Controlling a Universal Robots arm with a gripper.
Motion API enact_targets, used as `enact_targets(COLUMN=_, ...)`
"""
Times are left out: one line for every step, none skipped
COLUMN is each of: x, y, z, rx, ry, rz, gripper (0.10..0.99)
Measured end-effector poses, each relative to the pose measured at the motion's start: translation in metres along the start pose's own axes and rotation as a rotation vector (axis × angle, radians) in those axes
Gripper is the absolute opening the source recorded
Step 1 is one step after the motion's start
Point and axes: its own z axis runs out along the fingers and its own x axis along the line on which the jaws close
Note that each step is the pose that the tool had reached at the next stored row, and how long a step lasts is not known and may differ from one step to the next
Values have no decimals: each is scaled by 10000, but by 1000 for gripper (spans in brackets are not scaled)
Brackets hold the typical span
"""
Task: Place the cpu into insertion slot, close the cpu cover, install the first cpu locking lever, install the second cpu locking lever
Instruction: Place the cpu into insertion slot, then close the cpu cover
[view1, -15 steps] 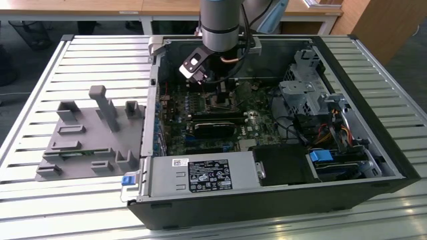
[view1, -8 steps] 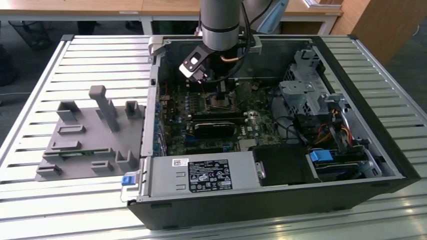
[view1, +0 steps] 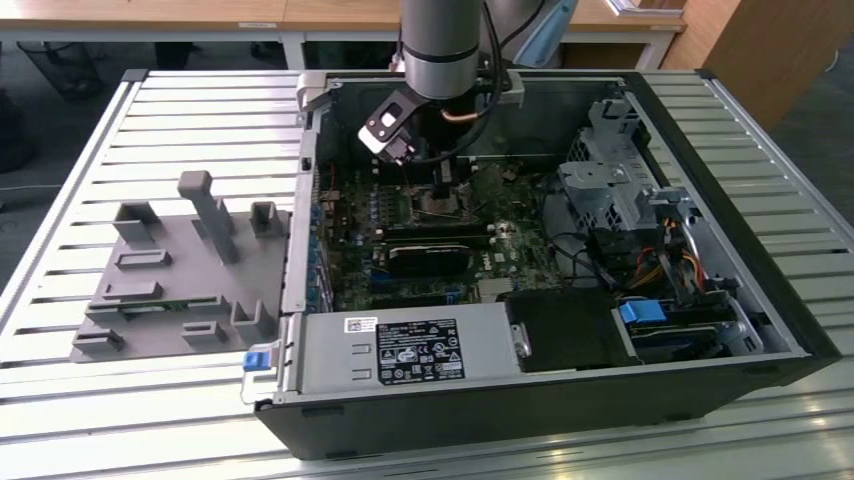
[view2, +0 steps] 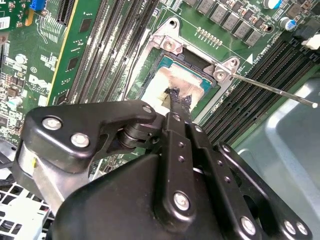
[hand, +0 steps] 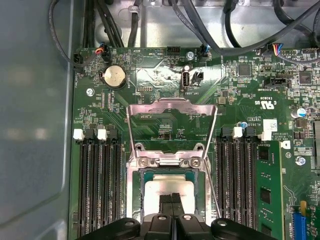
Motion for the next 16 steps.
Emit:
enact_targets(x=0, y=0, z=-3, rx=-1, ry=2, rz=0, gripper=106)
enact_targets(x=1, y=1, z=-4, rx=-2, ry=3, rz=0, gripper=106)
enact_targets(x=1, y=1, z=-5, rx=-2, ry=4, rz=0, gripper=106)
enact_targets(x=0, y=1, z=-7, rx=-2, ry=2, rz=0, gripper=106)
enact_targets(x=0, y=1, z=-9, rx=-1, ry=1, rz=0, gripper=106)
enact_targets(x=0, y=1, z=-12, rx=0, ry=-1, rz=0, gripper=106)
enact_targets(x=0, y=1, z=-17, rx=1, ry=-2, rz=0, gripper=106)
enact_targets(x=0, y=2, z=-23, rx=0, ry=0, rz=0, gripper=106)
enact_targets(x=1, y=3, z=-30, rx=-1, ry=1, rz=0, gripper=106)
enact_targets(x=1, y=3, z=-40, rx=-1, ry=1, rz=1, gripper=106)
enact_targets(x=1, y=4, z=-49, rx=0, ry=1, rz=0, gripper=106)
enact_targets(x=1, y=5, z=-58, rx=0, ry=0, rz=1, gripper=106)
enact_targets(x=1, y=6, z=-68, rx=-1, ry=1, rz=0, gripper=106)
enact_targets(x=1, y=7, z=-79, rx=-1, ry=1, rz=0, gripper=106)
enact_targets(x=2, y=8, z=-91, rx=0, ry=0, rz=0, gripper=106)
enact_targets(x=2, y=9, z=-101, rx=1, ry=1, rz=0, gripper=106)
